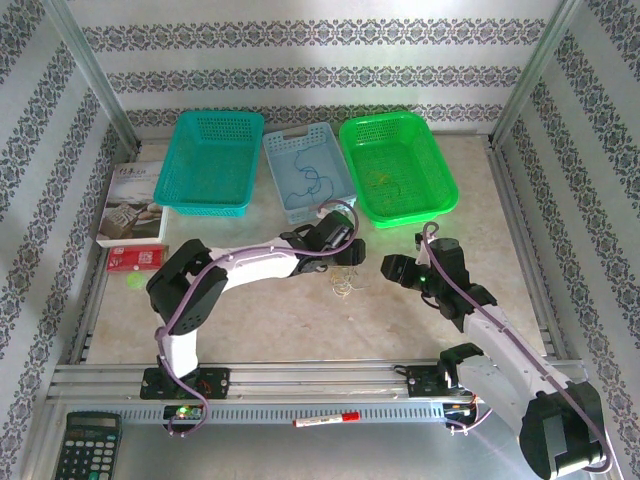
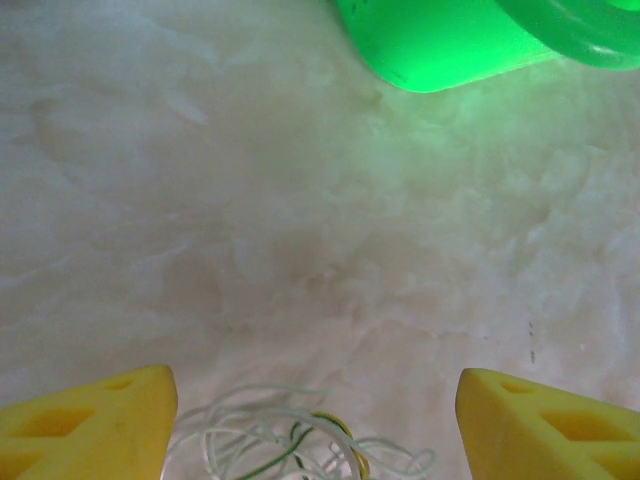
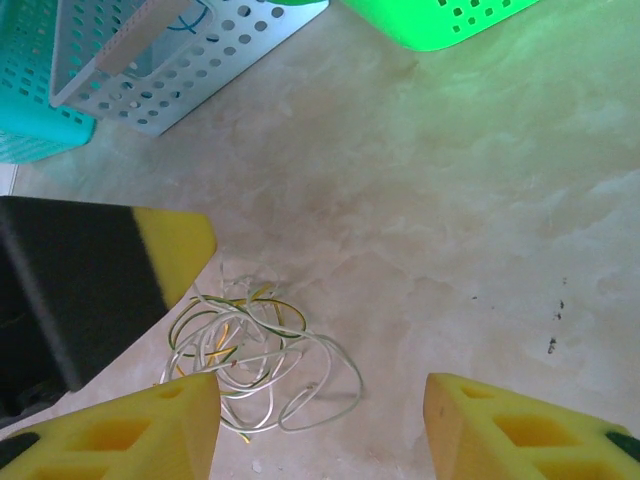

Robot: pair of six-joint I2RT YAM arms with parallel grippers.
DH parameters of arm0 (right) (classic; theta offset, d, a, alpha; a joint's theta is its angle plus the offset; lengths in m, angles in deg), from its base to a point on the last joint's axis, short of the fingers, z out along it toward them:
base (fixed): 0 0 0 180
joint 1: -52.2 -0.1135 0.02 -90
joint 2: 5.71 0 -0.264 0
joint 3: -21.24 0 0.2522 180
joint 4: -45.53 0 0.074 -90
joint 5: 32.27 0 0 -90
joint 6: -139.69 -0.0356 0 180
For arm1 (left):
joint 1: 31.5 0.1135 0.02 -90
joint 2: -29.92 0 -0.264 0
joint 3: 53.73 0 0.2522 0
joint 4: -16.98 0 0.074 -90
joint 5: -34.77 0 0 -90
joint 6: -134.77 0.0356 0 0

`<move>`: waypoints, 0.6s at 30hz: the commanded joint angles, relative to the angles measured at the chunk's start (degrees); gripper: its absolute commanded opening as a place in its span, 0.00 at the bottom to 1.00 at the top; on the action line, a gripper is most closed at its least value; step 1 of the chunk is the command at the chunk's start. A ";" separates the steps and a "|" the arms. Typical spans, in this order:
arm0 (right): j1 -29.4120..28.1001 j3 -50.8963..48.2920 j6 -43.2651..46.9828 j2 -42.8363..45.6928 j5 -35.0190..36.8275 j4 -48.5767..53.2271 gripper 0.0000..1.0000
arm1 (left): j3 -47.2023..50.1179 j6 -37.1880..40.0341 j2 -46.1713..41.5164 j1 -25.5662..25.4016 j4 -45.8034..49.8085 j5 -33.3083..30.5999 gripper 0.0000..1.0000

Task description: Untangle the cables

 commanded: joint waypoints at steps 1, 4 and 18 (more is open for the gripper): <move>0.84 -0.66 -0.33 0.74 -1.44 -0.51 0.57 | -2.54 -0.78 2.04 -0.75 3.06 -3.34 0.73; 1.29 -0.83 -0.32 1.21 -2.03 -0.39 0.57 | -3.70 -0.28 3.44 -0.75 3.27 -4.24 0.71; 1.84 -1.84 -0.93 3.11 -3.99 -0.39 0.58 | -5.48 2.09 6.16 -0.75 1.90 -4.44 0.34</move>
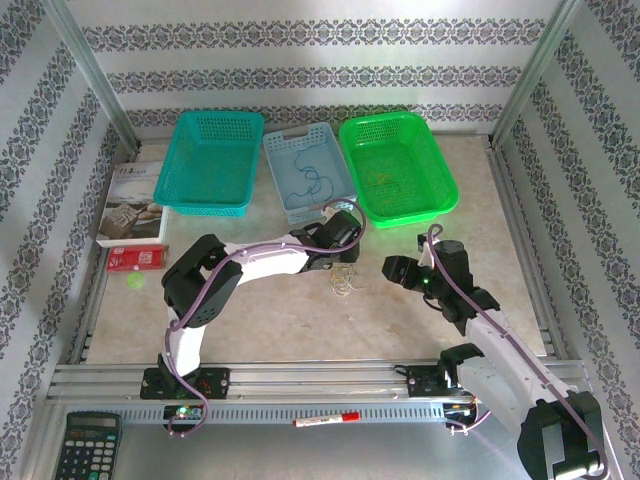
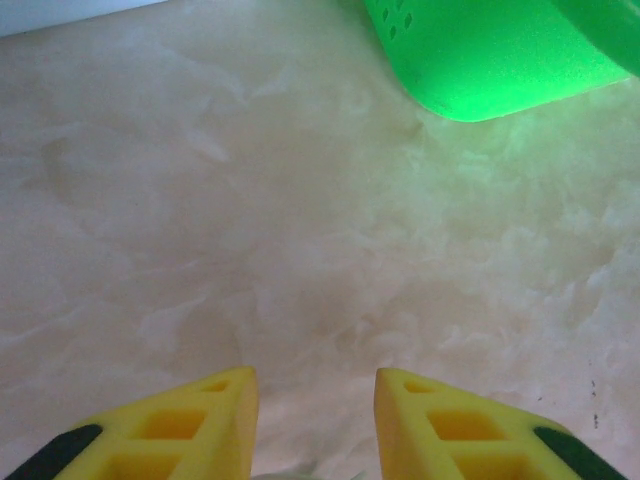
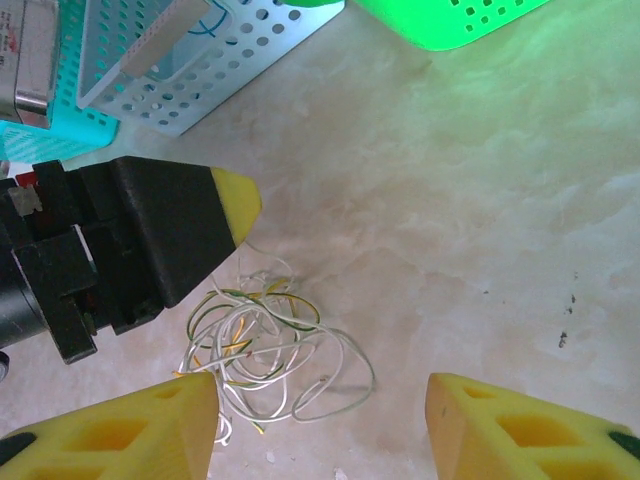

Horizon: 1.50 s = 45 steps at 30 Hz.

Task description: Untangle the cables

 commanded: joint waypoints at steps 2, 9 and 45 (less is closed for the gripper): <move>0.62 -0.69 -0.86 0.40 -1.34 -0.57 0.58 | -1.14 1.52 1.25 -0.75 0.81 -0.39 0.28; 0.45 -1.02 -0.21 -0.44 -4.13 -3.52 0.59 | -1.26 4.88 -0.58 -0.75 1.17 0.48 0.00; -14.44 -0.83 0.71 -22.89 0.65 -32.99 0.61 | -0.03 7.24 -23.46 -0.67 -1.07 13.69 0.00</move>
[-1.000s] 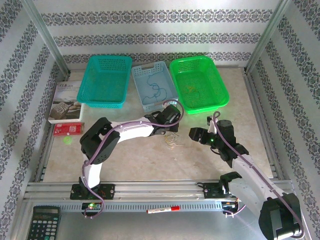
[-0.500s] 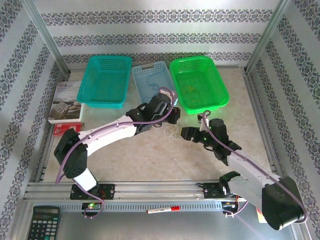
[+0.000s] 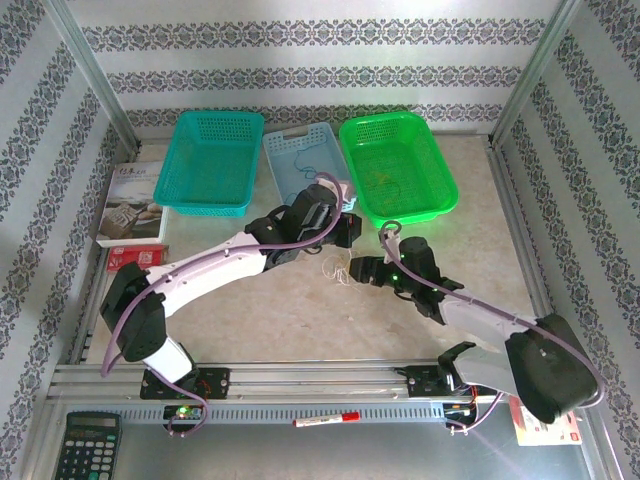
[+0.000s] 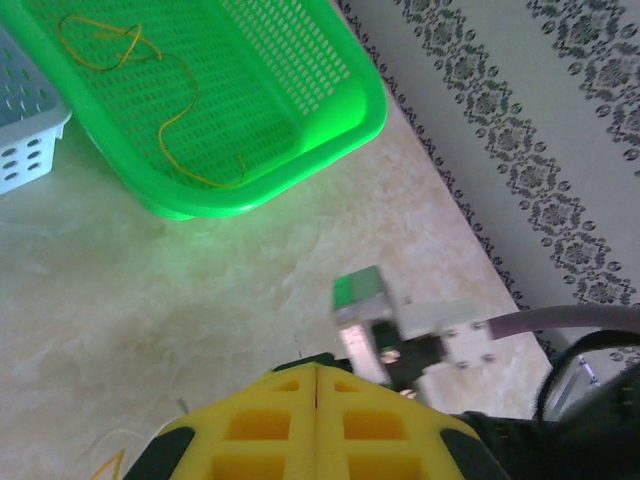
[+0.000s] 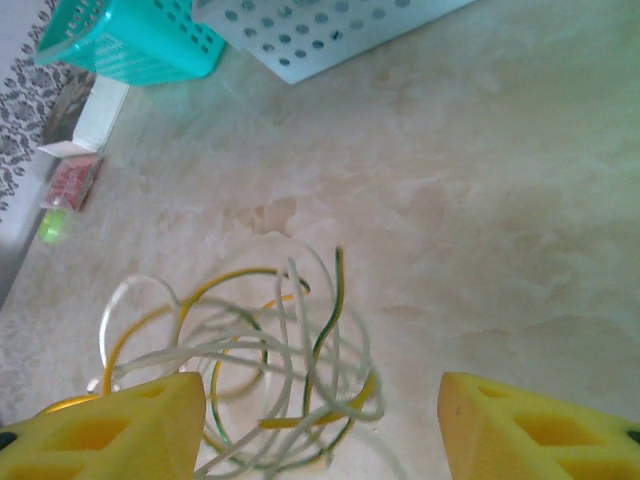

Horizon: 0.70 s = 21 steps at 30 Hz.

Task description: Untangle the cables

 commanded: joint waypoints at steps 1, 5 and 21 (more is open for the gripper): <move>-1.21 0.02 0.07 -2.13 1.83 -5.30 0.60 | -0.84 0.86 -1.83 -0.59 -1.76 0.16 0.00; -1.10 -0.80 0.21 -1.95 3.41 -5.34 0.55 | -0.72 2.19 -2.05 0.20 -2.21 0.50 0.00; -2.39 -0.76 1.30 0.18 0.49 -4.95 0.60 | -0.49 2.57 -1.62 2.39 -5.51 3.99 0.00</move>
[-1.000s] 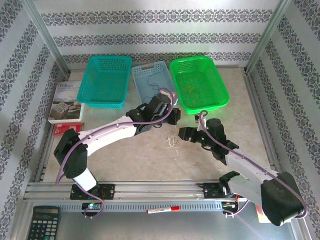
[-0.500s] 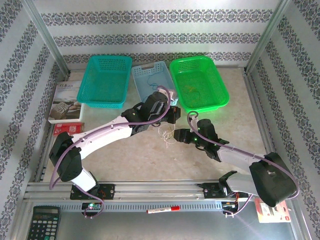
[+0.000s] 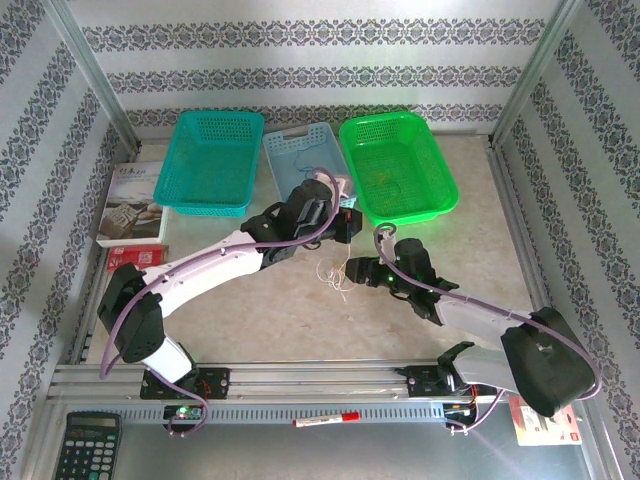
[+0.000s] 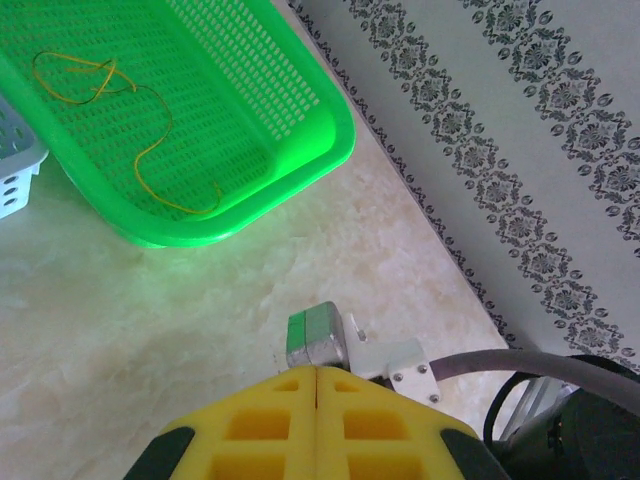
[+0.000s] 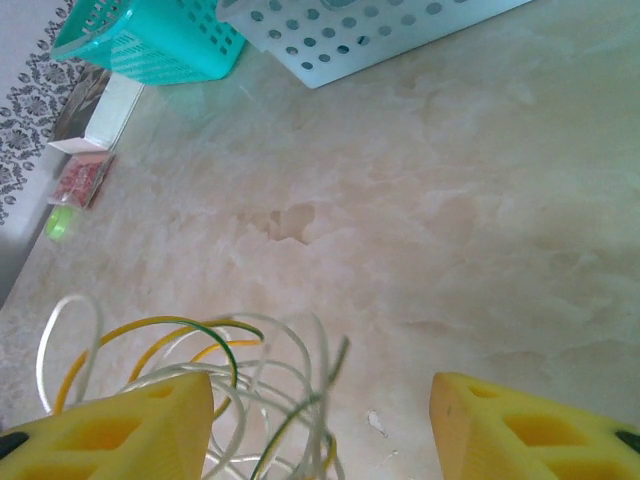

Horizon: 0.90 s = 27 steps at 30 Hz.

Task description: Untangle the cables

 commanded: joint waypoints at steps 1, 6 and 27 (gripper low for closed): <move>-0.50 -0.44 1.47 2.07 -0.59 -0.47 0.60 | -0.41 1.97 -1.30 1.17 -2.77 1.29 0.00; -0.06 -2.89 1.91 7.50 -0.60 2.89 0.61 | 0.24 2.59 -2.08 2.23 -2.79 2.17 0.00; -5.09 2.62 5.87 3.32 -1.46 1.19 0.71 | 0.07 2.61 -2.66 3.85 -6.00 8.53 0.00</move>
